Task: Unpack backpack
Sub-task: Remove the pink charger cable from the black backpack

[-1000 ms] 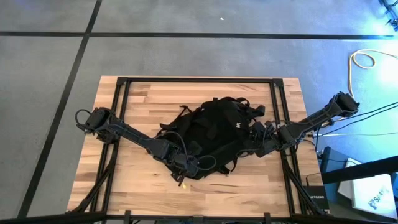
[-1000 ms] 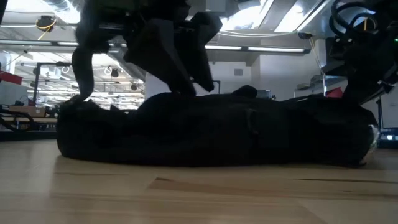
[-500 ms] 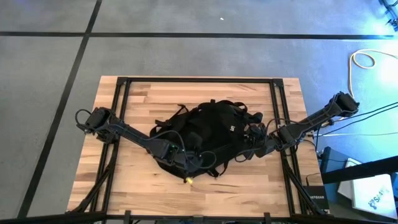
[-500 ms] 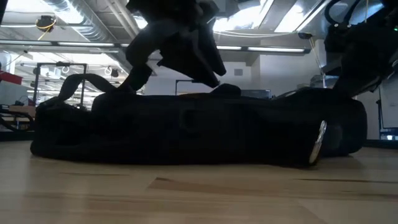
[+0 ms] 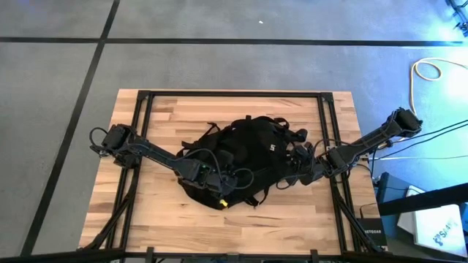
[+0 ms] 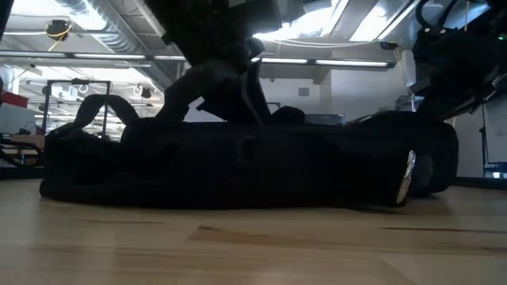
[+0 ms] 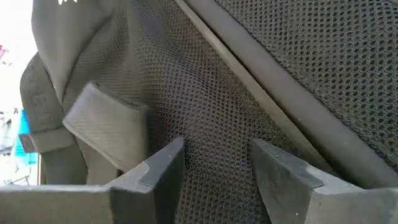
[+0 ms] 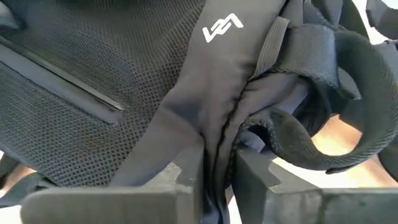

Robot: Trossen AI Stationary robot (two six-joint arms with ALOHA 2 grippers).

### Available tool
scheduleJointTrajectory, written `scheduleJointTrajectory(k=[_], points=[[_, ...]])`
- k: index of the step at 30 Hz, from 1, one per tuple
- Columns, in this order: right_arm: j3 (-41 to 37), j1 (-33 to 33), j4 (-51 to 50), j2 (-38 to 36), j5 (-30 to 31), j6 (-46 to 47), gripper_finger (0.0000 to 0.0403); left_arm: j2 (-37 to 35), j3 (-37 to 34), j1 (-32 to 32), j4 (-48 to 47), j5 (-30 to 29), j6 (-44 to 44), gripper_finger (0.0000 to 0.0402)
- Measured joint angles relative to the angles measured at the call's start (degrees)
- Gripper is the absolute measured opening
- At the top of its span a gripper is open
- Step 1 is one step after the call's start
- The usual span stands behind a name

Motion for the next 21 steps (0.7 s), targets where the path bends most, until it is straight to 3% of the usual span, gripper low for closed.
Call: scheduleJointTrajectory(k=[6, 21], points=[[0.0, 0.0, -0.52, 0.0, -0.07, 0.12, 0.0115, 0.0, -1.47, 0.0, 0.99, -0.22, -0.36, 0.017], [0.0, 0.0, -0.58, -0.08, 2.63, -1.2, 0.031, -0.02, -2.72, 0.15, 2.84, -0.22, -0.3, 0.017]])
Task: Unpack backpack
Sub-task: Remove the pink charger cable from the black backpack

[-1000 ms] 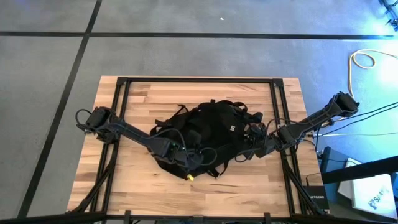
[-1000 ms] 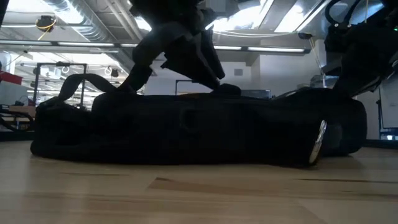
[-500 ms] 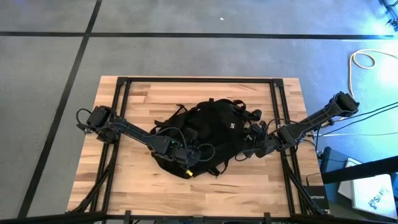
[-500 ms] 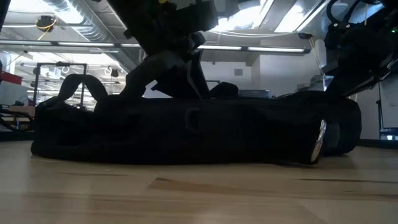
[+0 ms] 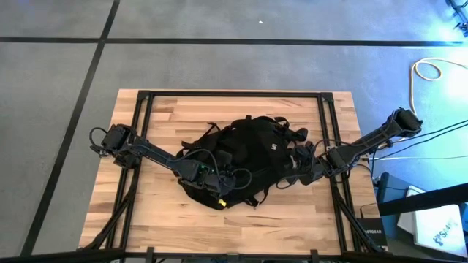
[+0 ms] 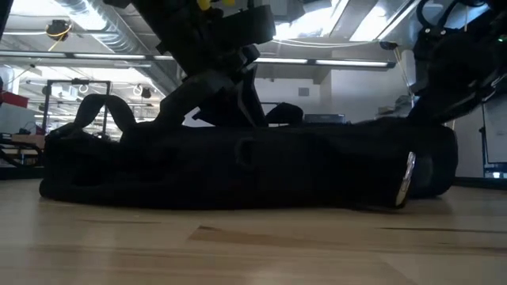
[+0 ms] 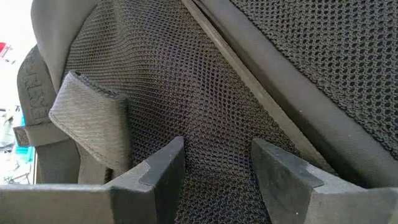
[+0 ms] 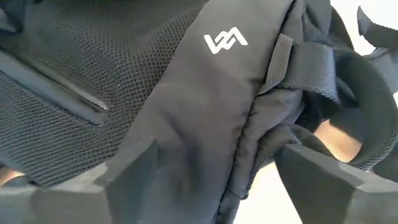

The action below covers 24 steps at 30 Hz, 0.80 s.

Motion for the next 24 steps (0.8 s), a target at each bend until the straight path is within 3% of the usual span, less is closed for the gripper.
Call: scheduleJointTrajectory(k=[4, 9, 19, 24], points=[[0.02, 0.0, 1.02, -0.05, 4.38, -2.59, 0.0324, 0.02, -0.02, 0.11, 0.16, -0.53, 0.61, 0.017], [0.11, 0.0, 9.18, -0.05, 9.37, -10.02, 0.0326, 0.02, -0.11, 0.11, 0.81, -0.94, 0.56, 0.017], [6.39, -0.02, -0.35, -0.07, 2.84, -4.01, 0.0326, 0.02, -0.11, 0.11, 1.38, -0.94, -0.36, 0.017], [10.24, -0.02, -4.46, -0.1, 5.41, 0.11, 0.0326, 0.02, -0.11, 0.17, 1.55, -0.94, -0.32, 0.017]])
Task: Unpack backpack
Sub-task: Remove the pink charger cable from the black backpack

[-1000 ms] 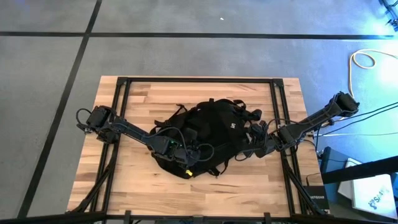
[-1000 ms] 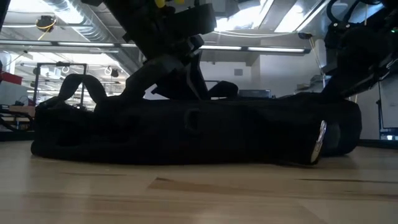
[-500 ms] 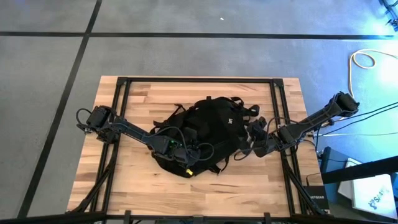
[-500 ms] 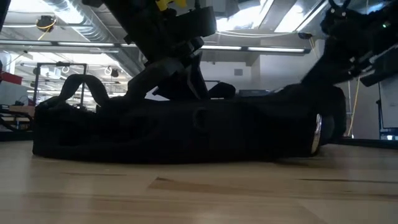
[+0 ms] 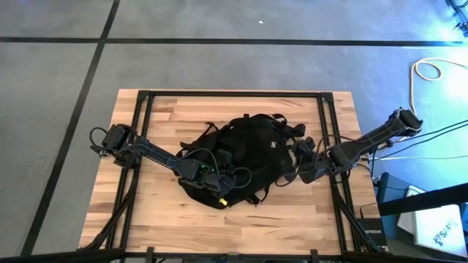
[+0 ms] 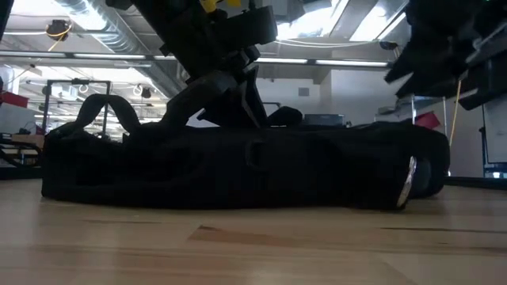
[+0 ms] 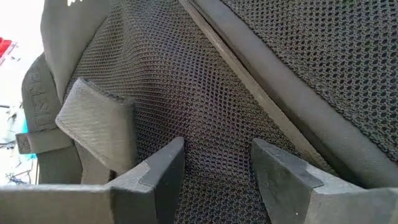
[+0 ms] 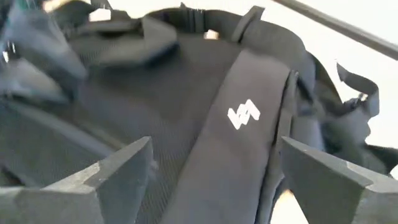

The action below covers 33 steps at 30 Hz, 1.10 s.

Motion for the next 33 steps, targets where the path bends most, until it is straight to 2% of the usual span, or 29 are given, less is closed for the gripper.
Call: scheduleJointTrajectory(k=[3, 8, 12, 20, 26, 30, 33], points=[[1.46, 0.0, 3.55, 0.07, 0.97, -3.74, 0.0326, 0.02, 0.0, 0.0, 0.08, -0.02, 0.49, 0.017], [1.48, -0.11, 11.11, 3.39, -3.55, -14.74, 0.0326, 0.09, 0.0, 0.32, 1.15, 0.12, 0.47, 0.017], [1.44, -0.89, 16.07, 9.47, -4.2, -22.79, 0.0326, 0.09, 0.0, 1.22, 2.4, 2.03, -0.29, 0.017], [1.39, -0.74, 33.05, 22.27, -5.97, -45.1, 0.0326, 0.09, 0.0, 1.22, 2.47, 2.8, -0.53, 0.017], [1.39, -0.85, 42.3, 26.26, -4.47, -49.47, 0.0326, 0.09, 0.0, 1.27, 2.49, 2.66, -1.06, 0.017], [1.39, -1.36, 43.43, 27.63, -3.17, -53.91, 0.0326, 0.09, 0.0, 1.27, 2.51, 3.39, -1.25, 0.017], [1.39, -2.49, 43.44, 28.68, -3.31, -53.84, 0.0324, 0.09, 0.0, 1.27, 2.6, 3.49, -1.48, 0.017]])
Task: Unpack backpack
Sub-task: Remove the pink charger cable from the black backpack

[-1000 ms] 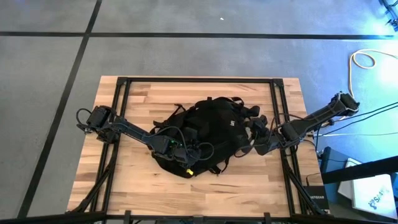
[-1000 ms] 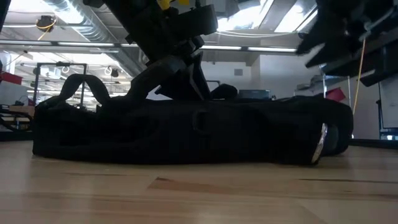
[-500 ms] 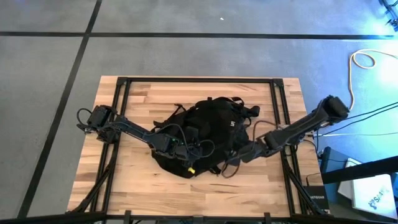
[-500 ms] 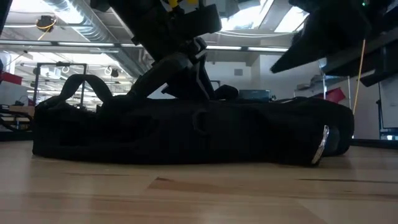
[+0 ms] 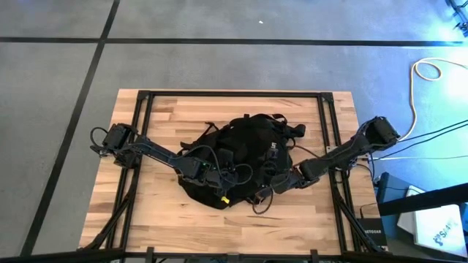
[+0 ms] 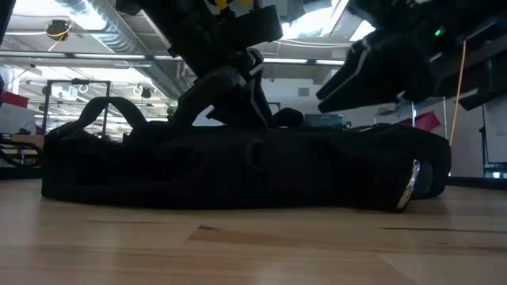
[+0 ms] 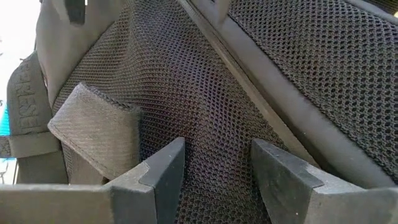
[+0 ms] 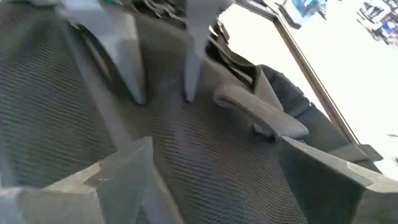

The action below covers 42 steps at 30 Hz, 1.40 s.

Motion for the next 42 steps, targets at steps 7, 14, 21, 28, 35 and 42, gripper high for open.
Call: scheduleJointTrajectory(k=[7, 14, 21, 28, 35, 42], points=[[0.0, -0.08, 0.33, 1.88, -7.57, 0.65, 0.0262, 0.0, 0.0, 0.0, 1.07, 0.25, -0.8, 0.017], [0.0, -0.14, 0.28, 3.51, -16.13, 4.64, 0.0201, 0.0, 0.0, 0.15, 1.82, 0.42, -0.35, 0.017], [0.0, -0.14, 0.26, 3.89, -18.26, 5.59, 0.0179, 0.0, 0.02, 0.22, 2.26, 0.36, -0.28, 0.017], [0.0, -0.18, -0.12, 3.89, -25.22, 7.63, 0.0179, 0.0, 0.04, 0.22, 5.91, 0.22, 0.47, 0.017], [0.0, -0.14, -0.11, 3.89, -25.79, 7.67, 0.0179, 0.0, 0.09, 0.17, 8.19, 2.13, 1.65, 0.017], [0.0, -0.14, -0.13, 3.89, -25.79, 7.67, 0.0179, 1.12, 0.13, 0.22, 13.42, 4.37, 5.4, 0.017]])
